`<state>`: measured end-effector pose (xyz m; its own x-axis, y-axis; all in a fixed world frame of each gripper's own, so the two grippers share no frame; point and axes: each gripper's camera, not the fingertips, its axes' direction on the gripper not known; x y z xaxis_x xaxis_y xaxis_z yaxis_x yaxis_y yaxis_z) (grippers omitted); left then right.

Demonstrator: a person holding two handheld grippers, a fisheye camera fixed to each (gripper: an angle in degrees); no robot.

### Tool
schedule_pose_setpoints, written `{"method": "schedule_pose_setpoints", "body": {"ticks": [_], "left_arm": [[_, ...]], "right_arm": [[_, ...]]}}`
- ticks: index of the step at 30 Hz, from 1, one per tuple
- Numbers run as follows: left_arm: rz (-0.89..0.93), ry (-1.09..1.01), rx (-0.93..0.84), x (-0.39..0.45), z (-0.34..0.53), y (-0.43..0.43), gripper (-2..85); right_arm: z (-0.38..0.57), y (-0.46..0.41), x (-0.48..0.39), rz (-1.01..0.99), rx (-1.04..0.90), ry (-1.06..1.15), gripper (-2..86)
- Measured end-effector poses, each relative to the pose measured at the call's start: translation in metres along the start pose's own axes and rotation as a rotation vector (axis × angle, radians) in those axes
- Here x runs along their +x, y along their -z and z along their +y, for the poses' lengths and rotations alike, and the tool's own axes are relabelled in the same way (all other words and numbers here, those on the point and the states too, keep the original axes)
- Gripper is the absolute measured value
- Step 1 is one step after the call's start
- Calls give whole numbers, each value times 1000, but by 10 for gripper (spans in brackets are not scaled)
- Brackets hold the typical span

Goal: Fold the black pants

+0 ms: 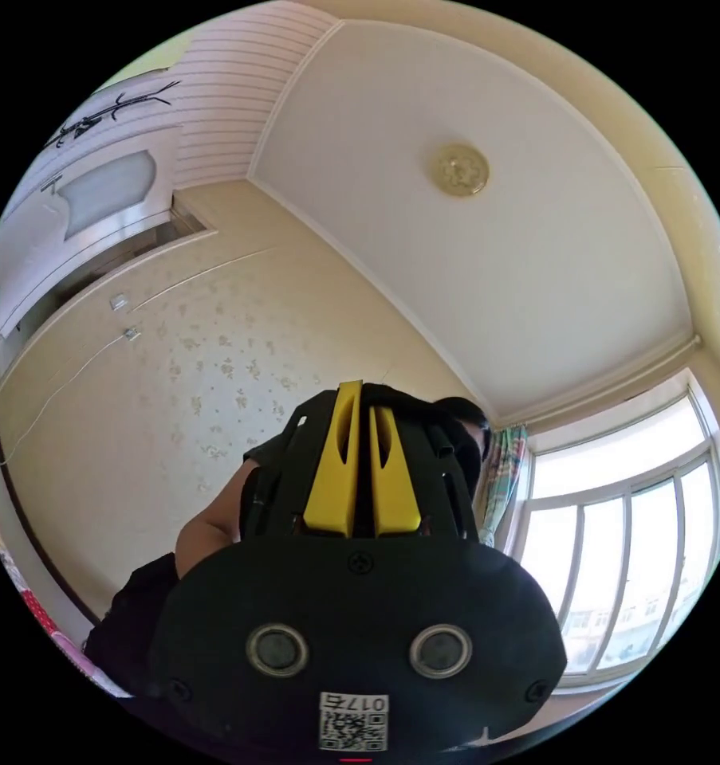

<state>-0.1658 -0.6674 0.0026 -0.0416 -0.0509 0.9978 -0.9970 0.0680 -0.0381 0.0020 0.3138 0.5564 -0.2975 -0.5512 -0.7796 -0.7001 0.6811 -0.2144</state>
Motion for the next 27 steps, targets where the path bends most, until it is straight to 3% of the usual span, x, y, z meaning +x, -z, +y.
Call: {"method": "schedule_pose_setpoints", "body": {"ticks": [4, 9, 12, 13, 14, 16, 20, 21, 23, 27], "left_arm": [[51, -266, 15, 40, 5, 15, 77], [113, -735, -25, 121, 26, 19, 71], [162, -947, -60, 161, 38, 9, 69], [151, -1008, -75, 174, 42, 0, 68], [96, -1061, -90, 184, 46, -10, 68], [-96, -1103, -106, 194, 51, -31, 68], [-490, -1027, -38, 173, 49, -80, 68], [-532, -1001, -27, 166, 47, -86, 68], [-652, -884, -4, 136, 39, -108, 68], [-731, -761, -51, 95, 33, -138, 68]], "right_arm": [[-13, 6, -1, 105, -93, -90, 0], [-16, 15, -16, 545, -344, -407, 5], [7, 33, -14, 972, -466, -740, 13], [17, 39, -14, 1201, -527, -854, 16], [29, 45, -13, 1467, -585, -967, 19], [40, 41, -14, 1699, -646, -997, 25], [75, -16, 11, 1534, -695, -829, 74], [84, -23, 19, 1511, -725, -846, 88], [126, -52, 55, 1431, -879, -929, 217], [178, -84, 88, 1478, -1161, -942, 219]]}}
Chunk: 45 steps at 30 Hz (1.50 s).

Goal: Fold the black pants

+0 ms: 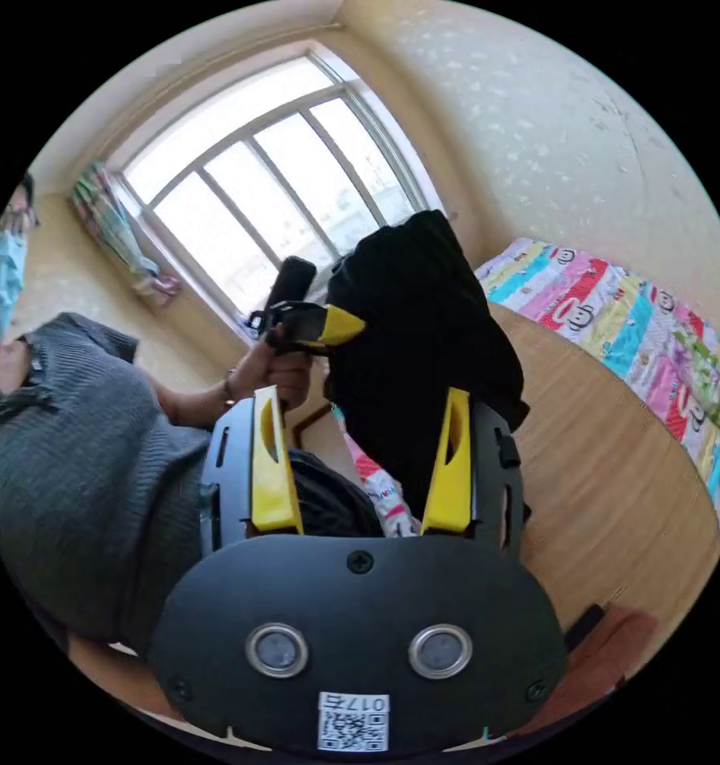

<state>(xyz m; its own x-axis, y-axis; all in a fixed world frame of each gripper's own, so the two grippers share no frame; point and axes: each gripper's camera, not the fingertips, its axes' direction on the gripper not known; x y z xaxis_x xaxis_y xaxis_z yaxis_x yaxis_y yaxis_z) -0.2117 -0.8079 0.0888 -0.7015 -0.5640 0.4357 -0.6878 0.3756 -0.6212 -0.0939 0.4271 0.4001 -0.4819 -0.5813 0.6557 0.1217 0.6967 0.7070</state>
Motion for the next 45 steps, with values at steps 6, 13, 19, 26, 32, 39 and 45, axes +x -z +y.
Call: {"method": "schedule_pose_setpoints", "body": {"ticks": [6, 13, 19, 26, 32, 39, 45], "left_arm": [[-67, -22, -49, 20, 2, -28, 76], [-61, -43, 34, 57, 19, 1, 93], [-198, 83, 121, 47, 64, 6, 198], [-260, -35, 108, 84, 69, -39, 239], [-153, -46, 50, 77, 76, -59, 232], [-50, -85, -32, 78, 70, -74, 184], [139, -17, 7, 60, 73, -72, 159]], "right_arm": [[-16, -5, -18, 295, -69, -19, 85], [-2, 58, 42, -84, 195, -167, 49], [13, 85, 66, -268, 244, -112, 41], [31, 86, 75, -400, 110, -96, 65], [74, 108, 135, -801, 180, -143, 75], [113, 147, 165, -864, 264, -121, 35], [144, 192, 192, -1113, 469, -15, 28]]}}
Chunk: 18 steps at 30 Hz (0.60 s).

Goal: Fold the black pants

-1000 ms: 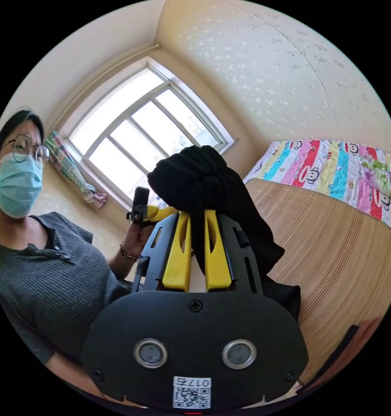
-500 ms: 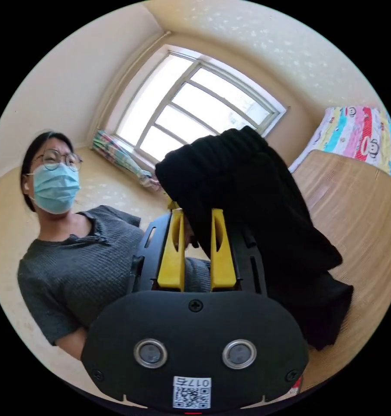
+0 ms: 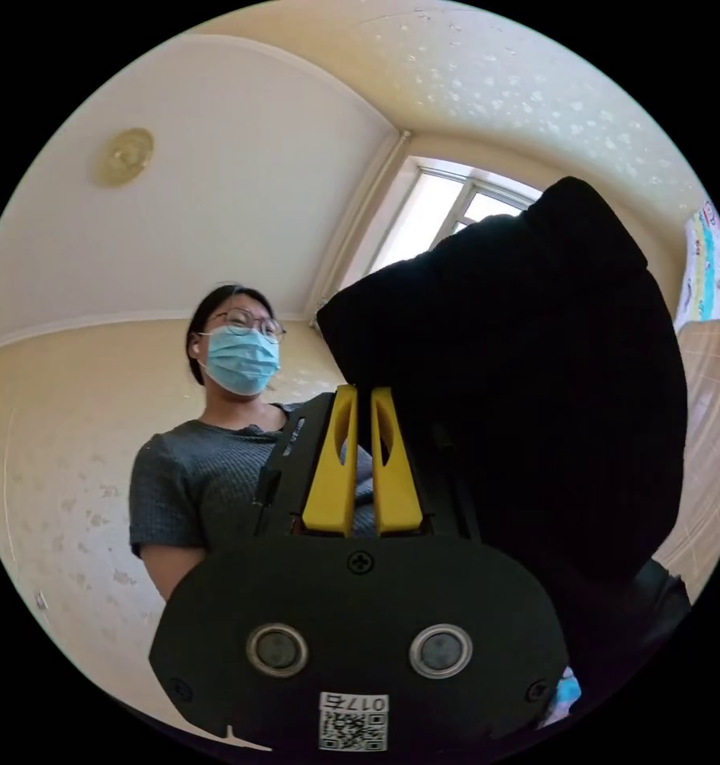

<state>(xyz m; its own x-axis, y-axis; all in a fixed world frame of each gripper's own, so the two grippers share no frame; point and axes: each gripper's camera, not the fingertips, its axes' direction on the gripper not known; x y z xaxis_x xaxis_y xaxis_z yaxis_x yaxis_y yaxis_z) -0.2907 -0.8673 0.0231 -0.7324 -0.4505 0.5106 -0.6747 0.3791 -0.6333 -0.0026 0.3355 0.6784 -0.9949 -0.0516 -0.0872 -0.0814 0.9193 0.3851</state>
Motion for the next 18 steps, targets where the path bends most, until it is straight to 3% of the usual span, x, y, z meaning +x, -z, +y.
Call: {"method": "schedule_pose_setpoints", "body": {"ticks": [4, 7, 9, 13, 17, 18], "left_arm": [[-171, -45, -119, 20, -4, -21, 75], [-417, -144, -33, 49, -6, -1, 43], [-414, -190, 64, 60, -6, 30, 41], [-218, -309, 165, 77, -8, 91, 40], [-112, -369, 53, 96, -16, 69, 38], [-87, -374, 26, 99, -18, 59, 39]], "right_arm": [[-4, 15, -12, -170, 37, 72, 24], [-8, 35, -37, -213, 77, 164, 21], [-8, 58, -66, -150, 116, 226, 19], [-5, 121, -138, 329, 242, 160, 13], [-15, 148, -190, 942, 327, 32, 11], [-20, 149, -197, 1002, 335, 37, 11]]}}
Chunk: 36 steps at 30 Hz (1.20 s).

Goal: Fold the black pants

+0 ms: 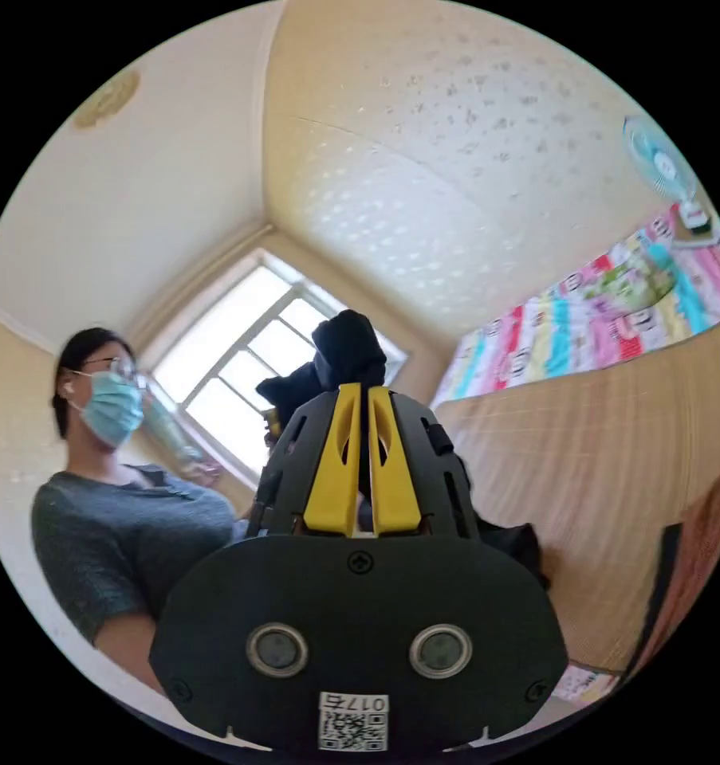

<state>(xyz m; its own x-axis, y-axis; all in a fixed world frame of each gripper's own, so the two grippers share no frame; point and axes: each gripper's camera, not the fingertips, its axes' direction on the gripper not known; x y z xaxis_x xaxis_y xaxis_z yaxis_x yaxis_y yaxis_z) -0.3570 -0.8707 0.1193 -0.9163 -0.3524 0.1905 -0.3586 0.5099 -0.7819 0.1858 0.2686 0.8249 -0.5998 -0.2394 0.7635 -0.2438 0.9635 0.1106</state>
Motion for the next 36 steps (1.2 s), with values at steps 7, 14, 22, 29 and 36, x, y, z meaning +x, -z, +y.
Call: {"method": "schedule_pose_setpoints", "body": {"ticks": [7, 14, 22, 29, 36], "left_arm": [[372, -67, 11, 36, -47, -56, 40], [208, -225, 76, 85, -92, 15, 42], [-528, 243, 52, 26, -8, 147, 70], [-670, 1075, -73, -112, 166, 267, 128], [-505, 1363, -117, -242, 218, 297, 165]], "right_arm": [[-130, 29, -98, 72, 431, 347, 14], [-292, -147, -196, -141, 232, 643, 20], [-295, -515, -80, -4, -602, 351, 65], [-123, -570, 141, 67, -1010, -197, 65], [25, -354, 277, 79, -826, -900, 26]]}}
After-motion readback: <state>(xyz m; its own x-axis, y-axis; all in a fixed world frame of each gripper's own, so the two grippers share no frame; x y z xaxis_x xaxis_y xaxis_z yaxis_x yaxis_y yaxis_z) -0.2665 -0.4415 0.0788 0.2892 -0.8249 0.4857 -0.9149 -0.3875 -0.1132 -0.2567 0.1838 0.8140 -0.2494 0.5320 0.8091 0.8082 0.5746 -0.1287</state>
